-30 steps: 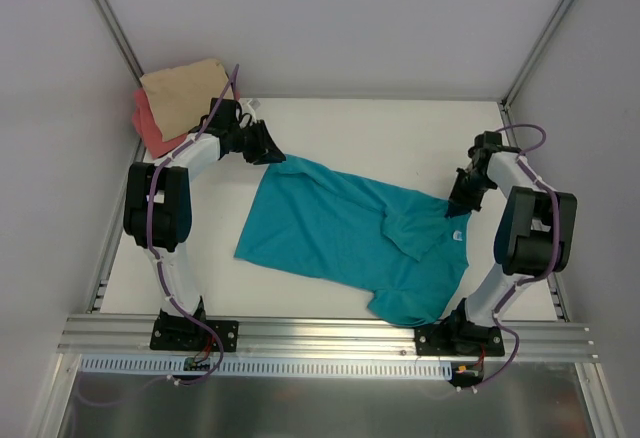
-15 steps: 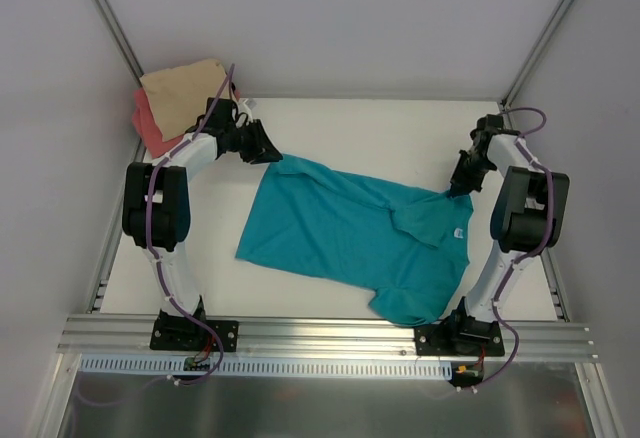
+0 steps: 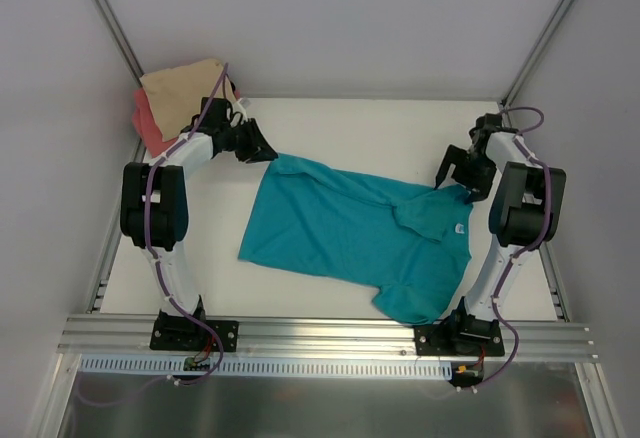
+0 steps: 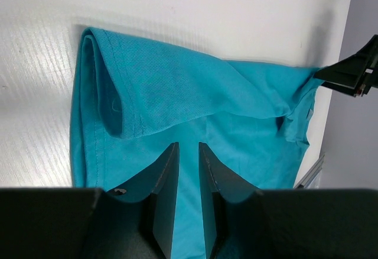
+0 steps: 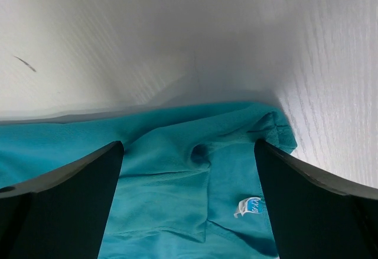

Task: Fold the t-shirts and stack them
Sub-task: Fold the flattened tshirt in 1/3 of the way

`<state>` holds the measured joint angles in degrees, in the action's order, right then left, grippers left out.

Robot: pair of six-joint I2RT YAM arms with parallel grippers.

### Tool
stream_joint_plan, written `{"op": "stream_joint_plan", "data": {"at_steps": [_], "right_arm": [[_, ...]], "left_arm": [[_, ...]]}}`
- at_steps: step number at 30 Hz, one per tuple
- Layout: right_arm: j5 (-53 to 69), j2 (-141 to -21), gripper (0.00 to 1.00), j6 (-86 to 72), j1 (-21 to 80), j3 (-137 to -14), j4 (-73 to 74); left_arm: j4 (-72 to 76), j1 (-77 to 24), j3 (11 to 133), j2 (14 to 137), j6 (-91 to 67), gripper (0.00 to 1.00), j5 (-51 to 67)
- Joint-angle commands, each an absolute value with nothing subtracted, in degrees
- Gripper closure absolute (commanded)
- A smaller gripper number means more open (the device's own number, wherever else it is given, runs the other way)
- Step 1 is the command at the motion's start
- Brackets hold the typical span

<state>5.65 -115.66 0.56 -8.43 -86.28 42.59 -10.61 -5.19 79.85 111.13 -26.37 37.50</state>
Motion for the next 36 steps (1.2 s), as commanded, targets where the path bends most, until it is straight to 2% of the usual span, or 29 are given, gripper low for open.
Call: {"op": "stream_joint_plan", "data": {"at_steps": [1,15,18,28,36], "right_arm": [[3.9,-110.8,0.00,0.5,-9.1,-84.7,44.0],[5.1,-100.9,0.01,0.3,-9.1,-86.6,48.9],[5.1,-99.9,0.00,0.6,-9.1,-86.9,49.6],[5.4,-99.7,0.01,1.0,-9.2,-87.8,51.2],[5.5,-100.0,0.01,0.8,-9.2,-87.4,51.0]], "left_arm": [[-10.5,-5.0,82.0,109.9,-26.1,0.79,39.5],[-12.0,-4.9,83.3,116.4,-26.2,0.79,40.0],[-13.4,-4.9,83.2,117.2,-23.9,0.79,37.0],[-17.2,-4.3,86.0,118.0,-20.0,0.68,30.6],[-17.7,-3.4,86.9,118.1,-19.4,0.63,30.2]]}}
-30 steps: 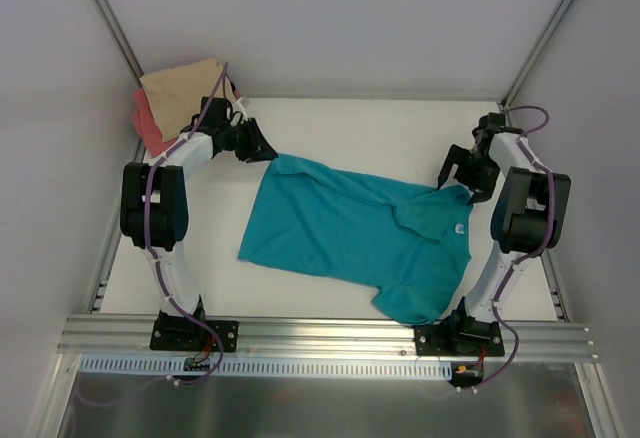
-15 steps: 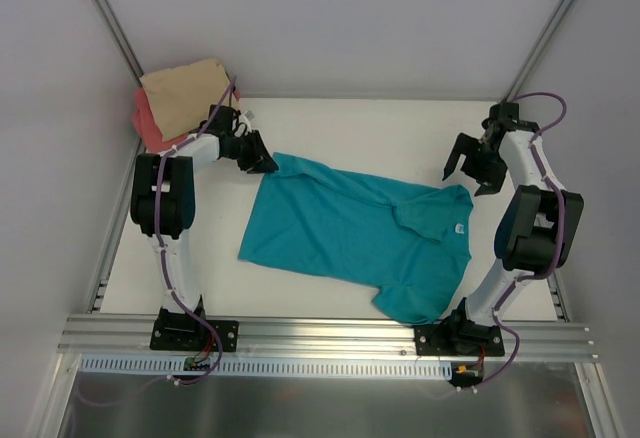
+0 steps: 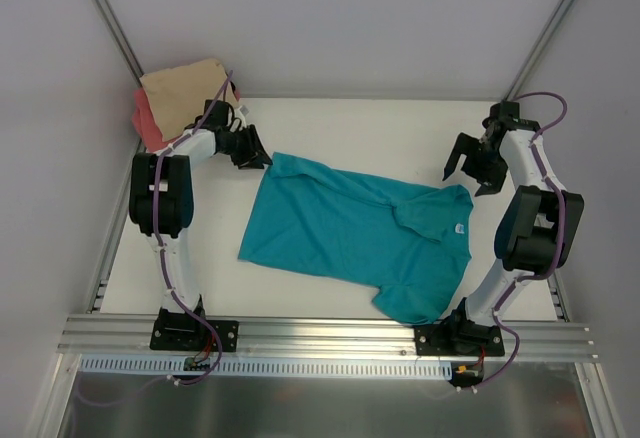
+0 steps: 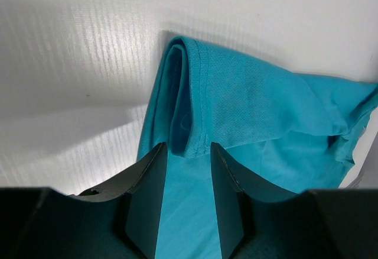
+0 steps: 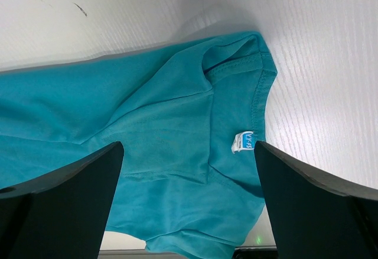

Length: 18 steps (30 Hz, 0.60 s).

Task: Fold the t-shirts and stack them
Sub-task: Fold the flattened tshirt in 1/3 of the way

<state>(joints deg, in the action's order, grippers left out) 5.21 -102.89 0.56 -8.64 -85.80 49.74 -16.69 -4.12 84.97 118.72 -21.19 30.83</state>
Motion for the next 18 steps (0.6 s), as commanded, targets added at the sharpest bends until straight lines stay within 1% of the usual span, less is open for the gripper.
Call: {"op": "stream_joint_plan", "data": {"at_steps": [1,18], "right_arm": [[5.5,-100.0,0.01,0.8,-9.2,-87.5,51.1],[6.1,-99.9,0.00,0.2,-9.8,-87.9,51.2]], "left_arm": [[-17.5,-3.4,86.8,118.4,-19.5,0.63,30.4],[-14.2,-3.6,86.6,121.5,-22.9,0.64,34.9]]}}
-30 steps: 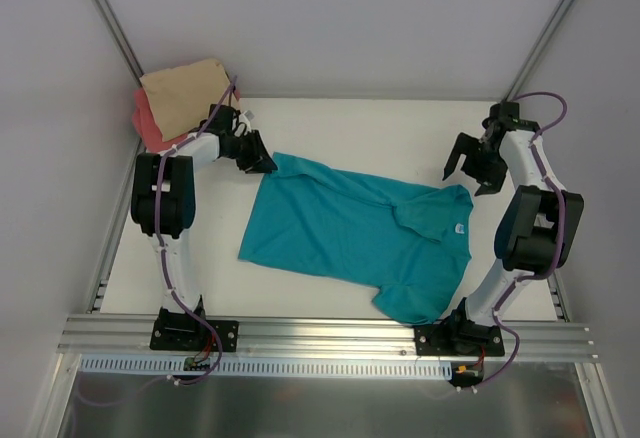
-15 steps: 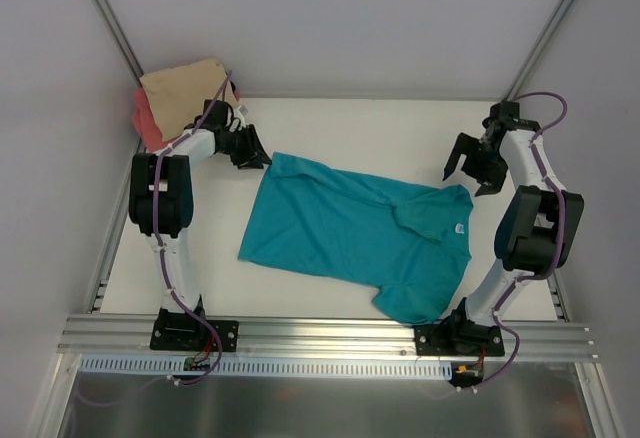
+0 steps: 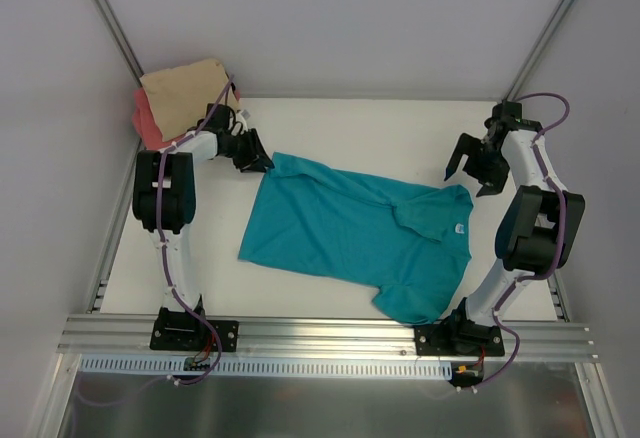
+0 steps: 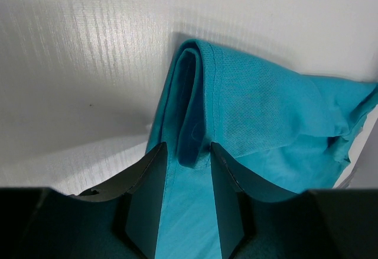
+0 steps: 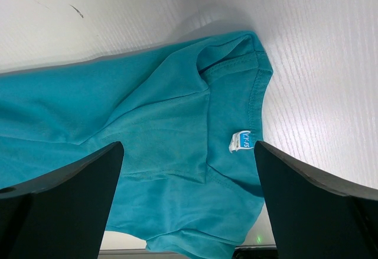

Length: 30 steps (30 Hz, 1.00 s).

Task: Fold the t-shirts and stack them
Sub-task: Fold the flattened tshirt in 1/3 of the way

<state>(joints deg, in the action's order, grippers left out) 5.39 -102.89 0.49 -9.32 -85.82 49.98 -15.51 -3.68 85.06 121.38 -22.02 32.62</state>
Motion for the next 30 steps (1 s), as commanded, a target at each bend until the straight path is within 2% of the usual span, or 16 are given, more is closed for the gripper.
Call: {"op": "stream_joint_plan", "data": {"at_steps": [1,12,15,21,30], "right_arm": [[6.1,-99.8,0.00,0.2,-9.8,-87.8,51.2],[6.0,-99.0,0.00,0.2,-9.8,-86.4,50.7],[5.7,-98.5,0.00,0.2,-9.8,-85.8,50.5],[5.5,-97.9,0.01,0.2,-9.8,-85.0,50.5],[5.9,-96.9,0.00,-1.4,-9.8,-83.3,49.8]], "left_arm": [[-14.0,-3.7,86.6,121.6,-23.2,0.64,35.1],[-12.5,-5.4,86.7,122.3,-25.0,0.66,36.9],[-12.0,-5.8,86.7,122.3,-25.5,0.73,37.4],[-11.6,-6.0,86.6,122.4,-25.8,1.00,38.4],[-14.0,-5.5,87.0,120.0,-23.9,1.00,37.5]]}}
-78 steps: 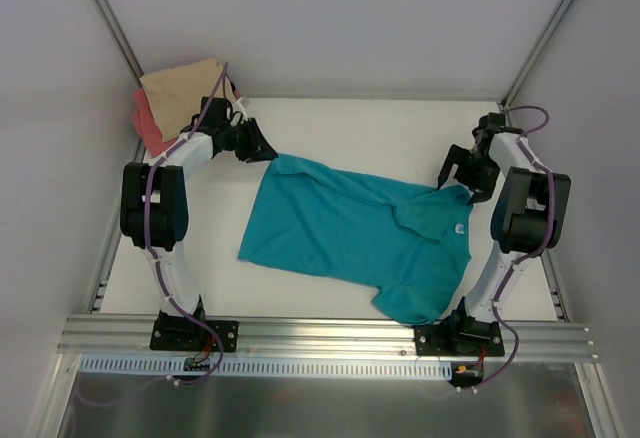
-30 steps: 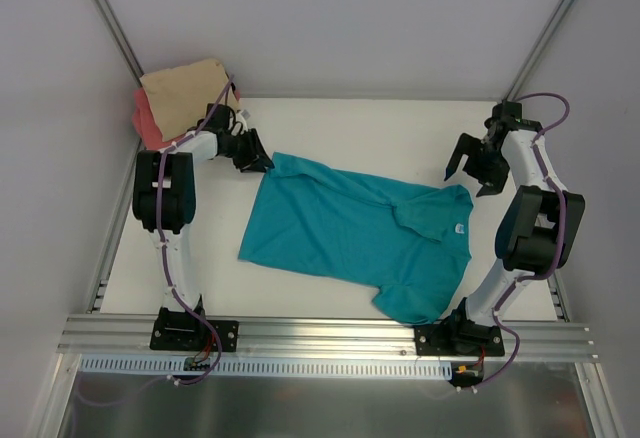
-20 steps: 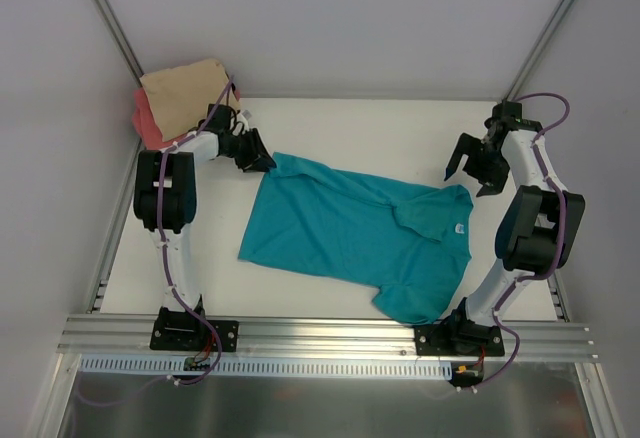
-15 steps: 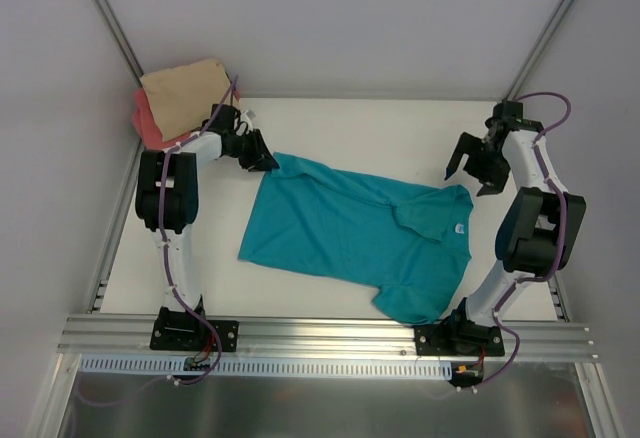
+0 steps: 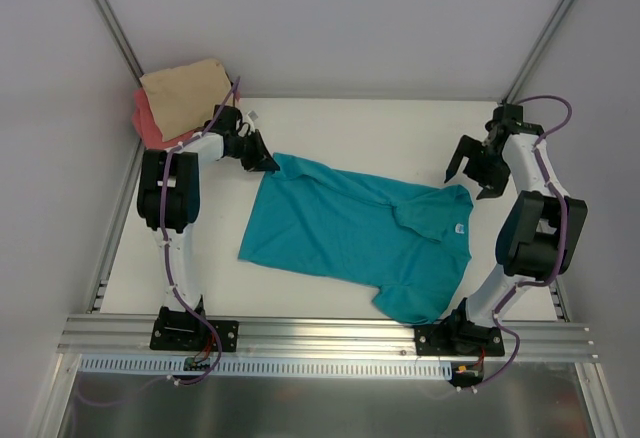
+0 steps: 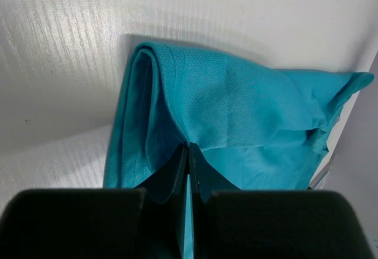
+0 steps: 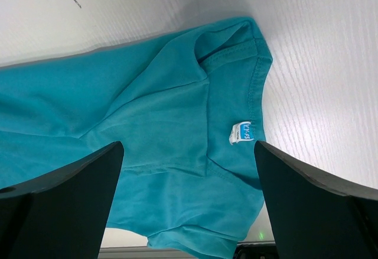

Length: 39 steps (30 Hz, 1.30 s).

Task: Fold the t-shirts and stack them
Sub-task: Fold the flattened tshirt in 1/3 of the way

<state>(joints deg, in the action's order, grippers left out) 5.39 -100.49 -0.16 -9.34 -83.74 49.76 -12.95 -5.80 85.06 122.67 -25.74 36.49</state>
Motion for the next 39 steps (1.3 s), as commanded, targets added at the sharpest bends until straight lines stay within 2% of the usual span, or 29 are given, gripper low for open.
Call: {"op": "stream_joint_plan", "data": {"at_steps": [1,39], "right_arm": [[6.0,-96.8,0.01,-1.4,-9.8,-83.1,49.7],[8.3,-94.2,0.00,-0.5,-9.8,-79.0,47.1]], "left_arm": [[-14.5,-5.4,87.0,119.3,-23.7,1.00,37.4],[-20.5,-3.2,83.7,111.4,-20.2,1.00,36.8]]}}
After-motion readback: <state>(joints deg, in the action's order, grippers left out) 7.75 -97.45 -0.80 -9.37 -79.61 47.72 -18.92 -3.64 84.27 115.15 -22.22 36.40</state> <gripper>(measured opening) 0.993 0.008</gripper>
